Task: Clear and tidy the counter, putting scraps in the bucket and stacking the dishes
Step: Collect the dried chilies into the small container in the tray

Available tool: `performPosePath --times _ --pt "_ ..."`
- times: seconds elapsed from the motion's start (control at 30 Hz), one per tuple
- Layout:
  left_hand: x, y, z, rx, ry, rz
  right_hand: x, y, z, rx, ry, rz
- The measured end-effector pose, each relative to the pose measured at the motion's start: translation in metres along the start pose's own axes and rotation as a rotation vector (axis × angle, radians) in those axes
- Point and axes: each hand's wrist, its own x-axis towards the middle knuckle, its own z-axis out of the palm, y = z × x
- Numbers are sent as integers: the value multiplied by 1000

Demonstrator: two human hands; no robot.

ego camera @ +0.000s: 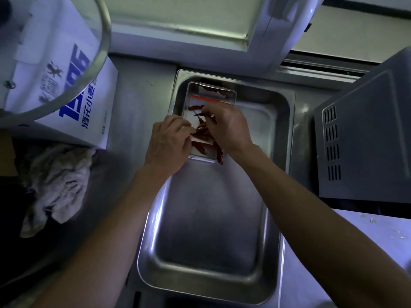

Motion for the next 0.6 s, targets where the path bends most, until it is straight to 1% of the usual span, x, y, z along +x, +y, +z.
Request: performPosePath --times 0.1,0.23,0.3,0.43,0.6 --pt "-5 -3 -1 -1 -23 -8 6 0 7 -48 -42 -5" --pt "-9 -5 -1 3 -50 -12 4 1 13 -130 -161 15" --pt "-11 -4 -1 6 -50 -7 1 1 12 -144 -181 20" --pt "-17 4 -7 -10 -35 2 -6 -5 3 -139 -144 14" --pt "-30 27 -26 -25 -79 -25 -41 -20 -24 -29 -51 56"
